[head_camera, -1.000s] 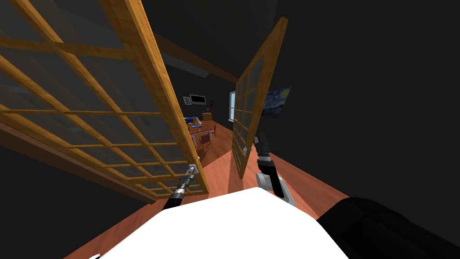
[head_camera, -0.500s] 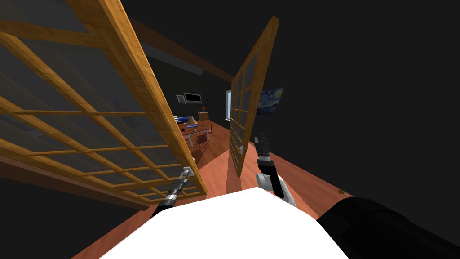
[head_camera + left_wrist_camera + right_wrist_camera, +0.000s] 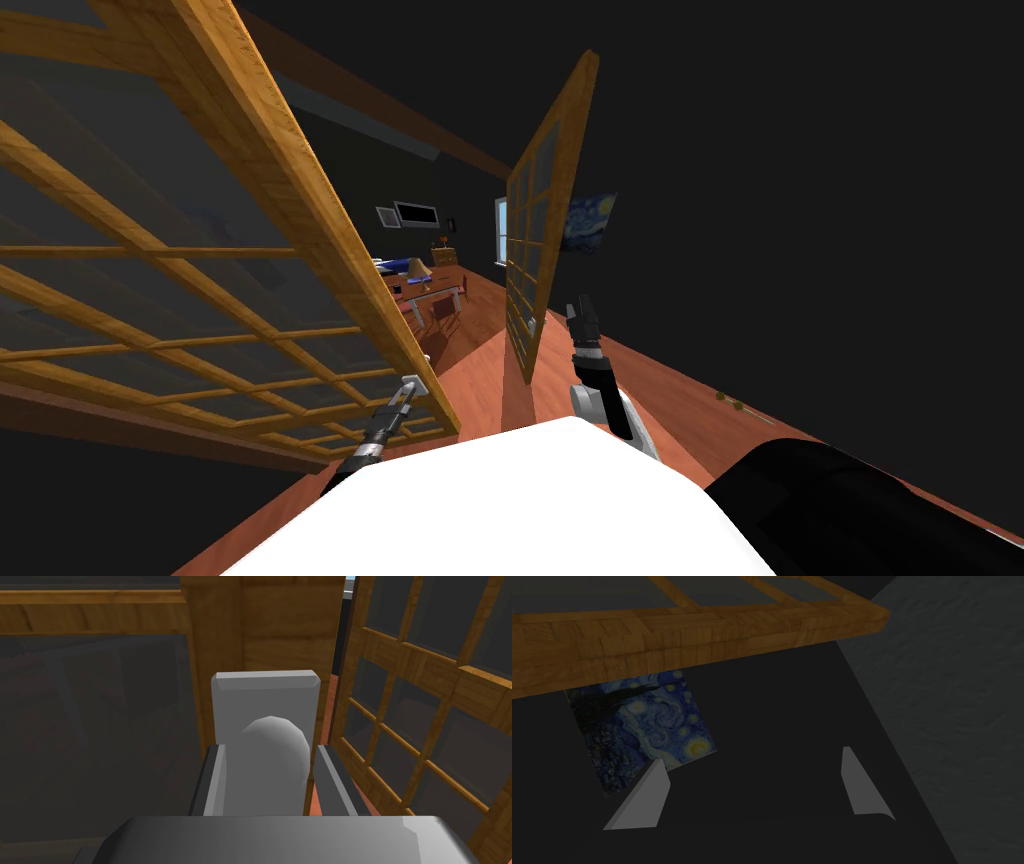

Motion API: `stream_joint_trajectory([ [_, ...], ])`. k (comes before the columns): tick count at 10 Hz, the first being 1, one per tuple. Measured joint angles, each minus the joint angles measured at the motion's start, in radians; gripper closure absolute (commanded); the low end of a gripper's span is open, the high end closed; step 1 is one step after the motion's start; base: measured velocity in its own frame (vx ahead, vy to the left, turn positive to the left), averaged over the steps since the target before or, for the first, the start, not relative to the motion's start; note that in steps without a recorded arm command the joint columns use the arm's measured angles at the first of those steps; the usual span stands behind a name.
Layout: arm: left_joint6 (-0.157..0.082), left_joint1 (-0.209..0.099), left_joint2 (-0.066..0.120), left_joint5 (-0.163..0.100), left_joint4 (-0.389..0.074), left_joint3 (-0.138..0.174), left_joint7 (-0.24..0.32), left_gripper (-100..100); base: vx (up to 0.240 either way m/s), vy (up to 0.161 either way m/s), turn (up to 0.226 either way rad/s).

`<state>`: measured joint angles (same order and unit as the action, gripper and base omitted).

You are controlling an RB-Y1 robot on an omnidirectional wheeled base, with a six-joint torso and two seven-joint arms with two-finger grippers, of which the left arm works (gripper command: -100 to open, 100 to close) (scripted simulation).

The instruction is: Pull the door open

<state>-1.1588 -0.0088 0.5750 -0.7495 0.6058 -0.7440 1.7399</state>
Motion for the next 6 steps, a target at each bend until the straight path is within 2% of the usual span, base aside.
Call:
stream_joint_trajectory([
  [2,-0.040,0.016,0.016,0.007,-0.016,-0.028,0.027,100,-0.223,0.071,-0.145],
  [3,-0.056,0.034,0.030,0.010,-0.012,-0.042,0.038,100,-0.187,0.053,-0.085],
  [4,-0.074,0.037,0.031,0.013,-0.027,-0.053,0.049,100,-0.093,0.021,-0.004],
  [5,-0.077,0.041,0.030,0.014,-0.031,-0.057,0.052,100,-0.149,0.055,-0.160],
  [6,-0.081,0.048,0.037,0.012,-0.027,-0.060,0.052,100,-0.197,0.086,-0.166],
])
